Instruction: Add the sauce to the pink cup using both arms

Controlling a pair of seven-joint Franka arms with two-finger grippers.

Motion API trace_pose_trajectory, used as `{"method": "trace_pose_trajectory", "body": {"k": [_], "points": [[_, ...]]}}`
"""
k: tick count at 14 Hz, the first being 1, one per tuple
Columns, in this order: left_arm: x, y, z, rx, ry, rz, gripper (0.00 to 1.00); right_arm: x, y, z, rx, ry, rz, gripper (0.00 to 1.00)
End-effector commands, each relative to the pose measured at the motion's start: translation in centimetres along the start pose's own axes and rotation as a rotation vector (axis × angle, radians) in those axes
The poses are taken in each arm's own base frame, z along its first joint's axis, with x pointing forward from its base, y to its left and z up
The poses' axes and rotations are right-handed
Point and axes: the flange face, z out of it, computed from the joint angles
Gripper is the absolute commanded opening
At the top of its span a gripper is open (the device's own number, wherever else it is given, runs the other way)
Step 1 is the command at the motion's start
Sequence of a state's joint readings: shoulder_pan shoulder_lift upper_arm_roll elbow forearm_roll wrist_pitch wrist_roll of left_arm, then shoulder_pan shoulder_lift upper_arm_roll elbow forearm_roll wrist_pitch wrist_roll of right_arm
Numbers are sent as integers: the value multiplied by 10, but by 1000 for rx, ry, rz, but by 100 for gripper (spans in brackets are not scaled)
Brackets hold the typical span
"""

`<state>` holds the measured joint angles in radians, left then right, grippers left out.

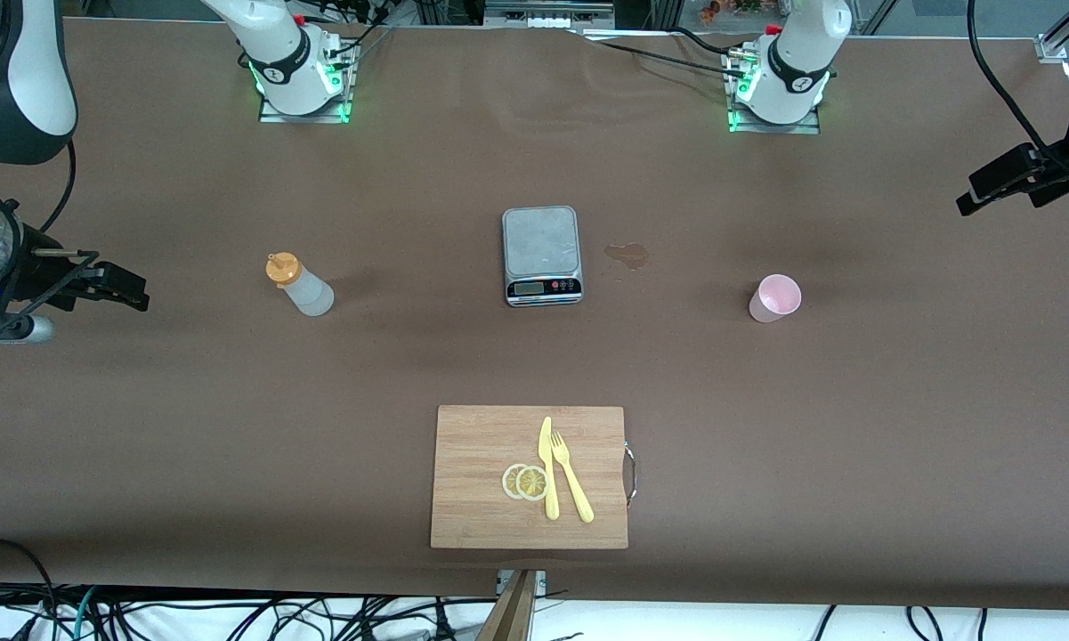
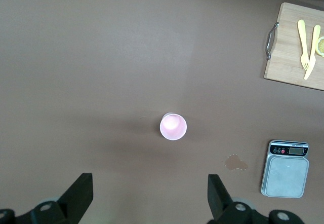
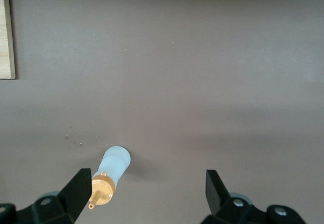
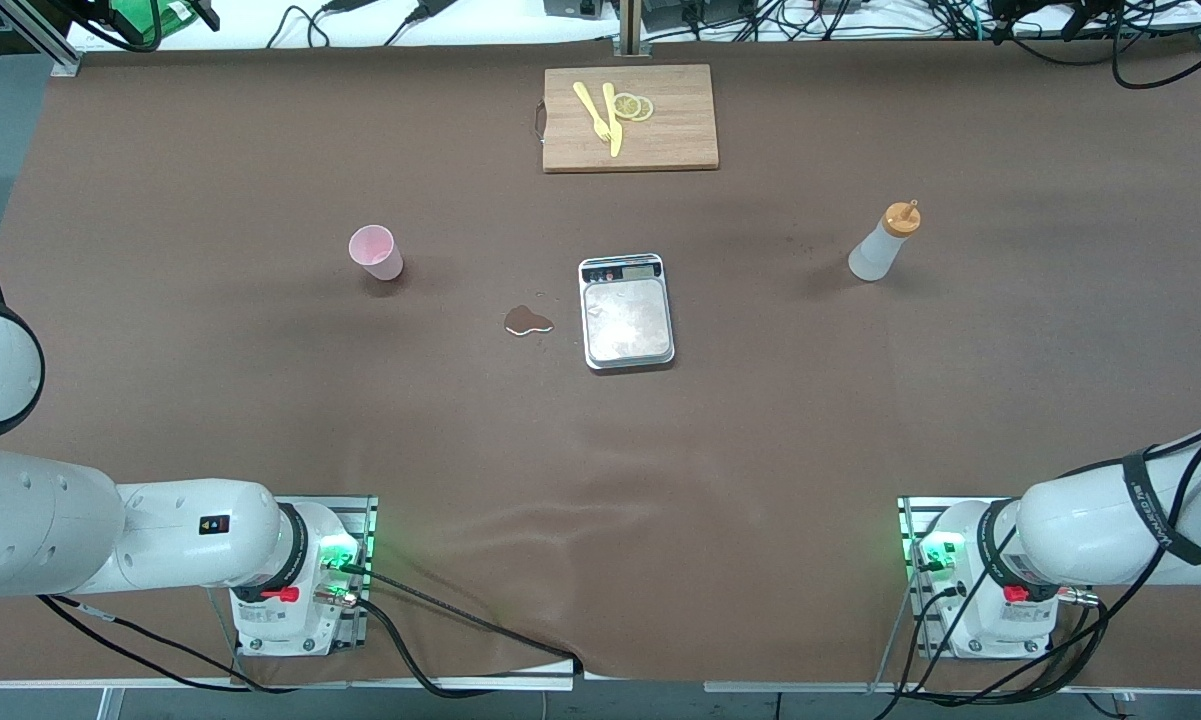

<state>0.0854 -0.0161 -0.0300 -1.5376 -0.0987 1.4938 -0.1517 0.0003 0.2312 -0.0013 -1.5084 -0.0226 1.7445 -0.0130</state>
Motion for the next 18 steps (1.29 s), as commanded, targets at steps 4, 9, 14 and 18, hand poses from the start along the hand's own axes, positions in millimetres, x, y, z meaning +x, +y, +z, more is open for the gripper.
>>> {"method": "trace_pose_trajectory", "body": {"k": [4, 9, 14, 18], "points": [[-12, 29, -12, 38, 16, 71, 100, 2, -1, -3, -5, 0, -12, 100], [-17, 37, -16, 59, 29, 97, 100, 1, 1, 0, -6, -10, -4, 100], [-20, 30, -17, 62, 25, 74, 100, 2, 15, 5, -10, -16, 15, 100], [-12, 28, 16, 74, -35, 71, 100, 2, 12, 3, -8, -13, 11, 100]]}}
